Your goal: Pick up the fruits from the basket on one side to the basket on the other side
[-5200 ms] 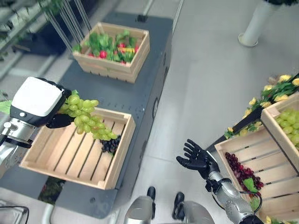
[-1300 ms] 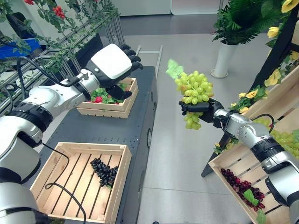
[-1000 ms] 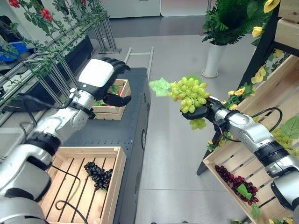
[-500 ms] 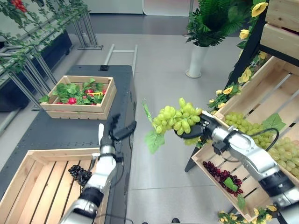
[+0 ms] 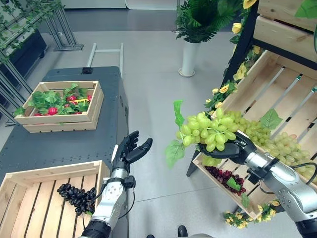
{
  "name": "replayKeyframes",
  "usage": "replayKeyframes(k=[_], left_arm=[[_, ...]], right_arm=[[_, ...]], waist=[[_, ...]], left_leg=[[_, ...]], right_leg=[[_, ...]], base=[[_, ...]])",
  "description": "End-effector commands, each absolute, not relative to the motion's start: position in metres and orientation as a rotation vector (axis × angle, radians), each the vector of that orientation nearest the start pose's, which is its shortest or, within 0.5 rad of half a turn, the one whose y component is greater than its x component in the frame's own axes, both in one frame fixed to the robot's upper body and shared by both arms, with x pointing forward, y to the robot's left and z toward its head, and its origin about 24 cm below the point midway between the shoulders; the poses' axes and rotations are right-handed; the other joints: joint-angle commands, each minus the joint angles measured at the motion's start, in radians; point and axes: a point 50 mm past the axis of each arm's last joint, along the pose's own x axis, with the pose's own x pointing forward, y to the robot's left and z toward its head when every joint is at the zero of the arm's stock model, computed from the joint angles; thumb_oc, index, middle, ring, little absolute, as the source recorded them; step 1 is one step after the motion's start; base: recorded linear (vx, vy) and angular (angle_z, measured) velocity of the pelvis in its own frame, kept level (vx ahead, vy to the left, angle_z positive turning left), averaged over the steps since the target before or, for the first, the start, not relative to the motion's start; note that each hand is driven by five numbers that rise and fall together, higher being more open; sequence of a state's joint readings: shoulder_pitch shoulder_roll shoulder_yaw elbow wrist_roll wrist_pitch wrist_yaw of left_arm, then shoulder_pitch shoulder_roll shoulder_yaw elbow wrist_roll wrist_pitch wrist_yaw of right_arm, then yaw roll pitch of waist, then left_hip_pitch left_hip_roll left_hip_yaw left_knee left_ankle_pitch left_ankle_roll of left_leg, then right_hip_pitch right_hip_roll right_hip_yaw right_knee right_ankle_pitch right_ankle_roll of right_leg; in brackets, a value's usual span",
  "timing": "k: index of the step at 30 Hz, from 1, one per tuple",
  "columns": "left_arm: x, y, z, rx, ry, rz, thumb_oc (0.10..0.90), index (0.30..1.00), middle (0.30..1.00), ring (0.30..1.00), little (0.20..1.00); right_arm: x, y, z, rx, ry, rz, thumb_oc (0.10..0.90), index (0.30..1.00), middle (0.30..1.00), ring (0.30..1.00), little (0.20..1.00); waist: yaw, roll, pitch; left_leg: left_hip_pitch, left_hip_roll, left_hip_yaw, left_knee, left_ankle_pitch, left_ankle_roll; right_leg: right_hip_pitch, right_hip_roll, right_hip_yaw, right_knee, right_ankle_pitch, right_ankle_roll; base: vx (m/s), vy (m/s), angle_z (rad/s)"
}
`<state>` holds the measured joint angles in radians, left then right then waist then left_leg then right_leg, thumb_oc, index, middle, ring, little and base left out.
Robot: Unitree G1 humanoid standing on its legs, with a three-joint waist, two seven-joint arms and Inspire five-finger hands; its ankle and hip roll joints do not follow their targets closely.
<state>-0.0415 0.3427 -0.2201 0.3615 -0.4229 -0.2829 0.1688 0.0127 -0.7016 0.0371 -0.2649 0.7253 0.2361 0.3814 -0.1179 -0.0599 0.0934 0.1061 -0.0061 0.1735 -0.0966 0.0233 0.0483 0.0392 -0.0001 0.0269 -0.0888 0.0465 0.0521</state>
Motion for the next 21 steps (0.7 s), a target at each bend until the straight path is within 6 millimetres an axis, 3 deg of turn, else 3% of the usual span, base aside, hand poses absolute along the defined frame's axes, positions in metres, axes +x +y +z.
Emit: replayKeyframes(k=[1,8,21], left_arm=[[0.260,0.203,0.025,0.028,-0.084,0.044,0.800,0.900,0.900,0.900,0.900],[0.240,0.180,-0.011,-0.021,0.079,-0.037,0.800,0.900,0.900,0.900,0.900],[0.229,0.156,-0.028,-0.037,0.172,-0.150,0.800,0.900,0.900,0.900,0.900]], right_arm=[[0.240,-0.212,0.181,0.067,-0.339,0.593,0.400,0.300,0.300,0.300,0.300],[0.231,-0.230,0.196,0.095,-0.446,0.442,0.400,0.300,0.300,0.300,0.300],[0.219,-0.243,0.213,0.124,-0.517,0.366,0.400,0.300,0.300,0.300,0.300]], waist=[[0.008,-0.015,-0.068],[-0.020,-0.025,-0.062],[-0.069,-0.034,-0.057]], left_leg=[[0.003,-0.008,-0.006,0.009,-0.080,-0.011],[0.004,-0.005,0.014,0.009,-0.090,-0.007],[0.003,0.002,0.043,0.009,-0.096,-0.003]], right_leg=[[0.001,-0.012,0.006,0.002,0.040,0.017],[-0.007,-0.001,0.034,0.002,0.044,0.019],[-0.025,0.018,0.094,0.002,0.057,0.028]], base=[[0.00,0.002,-0.05],[-0.01,0.001,-0.10],[-0.01,0.023,-0.15]])
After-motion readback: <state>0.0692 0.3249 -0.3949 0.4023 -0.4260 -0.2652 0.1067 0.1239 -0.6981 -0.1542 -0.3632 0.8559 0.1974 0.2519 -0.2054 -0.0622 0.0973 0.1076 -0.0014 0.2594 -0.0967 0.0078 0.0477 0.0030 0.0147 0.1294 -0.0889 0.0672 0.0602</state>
